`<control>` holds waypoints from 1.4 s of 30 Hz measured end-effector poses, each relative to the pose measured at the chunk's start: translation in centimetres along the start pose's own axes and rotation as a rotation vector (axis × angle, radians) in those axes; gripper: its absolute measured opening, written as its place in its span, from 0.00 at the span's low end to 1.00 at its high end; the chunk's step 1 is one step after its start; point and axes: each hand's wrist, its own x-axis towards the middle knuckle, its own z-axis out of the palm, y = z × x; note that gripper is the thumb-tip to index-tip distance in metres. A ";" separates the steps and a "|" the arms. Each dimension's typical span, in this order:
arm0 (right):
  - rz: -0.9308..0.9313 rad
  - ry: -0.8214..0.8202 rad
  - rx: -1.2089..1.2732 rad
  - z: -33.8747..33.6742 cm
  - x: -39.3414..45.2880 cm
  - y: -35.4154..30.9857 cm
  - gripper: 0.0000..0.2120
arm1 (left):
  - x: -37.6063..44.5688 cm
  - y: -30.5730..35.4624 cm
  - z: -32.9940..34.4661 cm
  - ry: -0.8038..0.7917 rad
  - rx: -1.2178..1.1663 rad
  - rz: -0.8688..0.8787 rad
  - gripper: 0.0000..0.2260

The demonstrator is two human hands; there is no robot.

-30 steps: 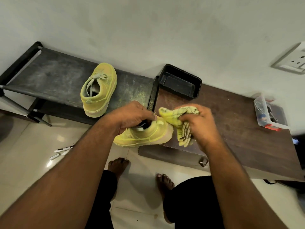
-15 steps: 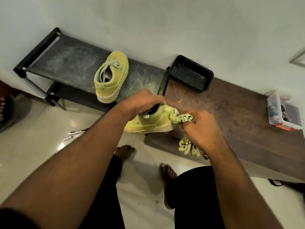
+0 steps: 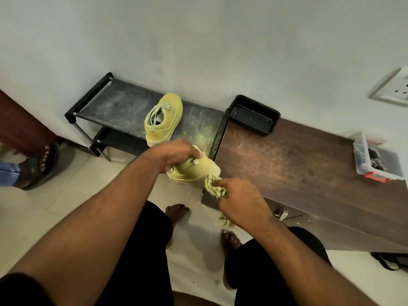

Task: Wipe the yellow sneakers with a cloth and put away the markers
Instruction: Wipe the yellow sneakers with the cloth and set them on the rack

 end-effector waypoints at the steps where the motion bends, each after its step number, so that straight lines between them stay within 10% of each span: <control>1: -0.015 -0.008 -0.001 -0.1 -0.4 -0.1 0.22 | -0.6 -0.1 -0.7 0.010 0.006 0.016 0.10; 8: 0.036 0.116 0.096 -2.3 1.3 -1.1 0.21 | -7.8 0.7 -5.8 -0.081 0.488 0.170 0.18; 21: -0.184 -0.080 -0.215 2.9 11.0 -10.6 0.17 | -13.1 -7.9 -17.2 0.400 1.445 0.366 0.10; 42: 0.070 0.301 0.094 2.9 23.6 -5.4 0.24 | 7.3 -11.4 -21.7 0.383 1.582 0.401 0.10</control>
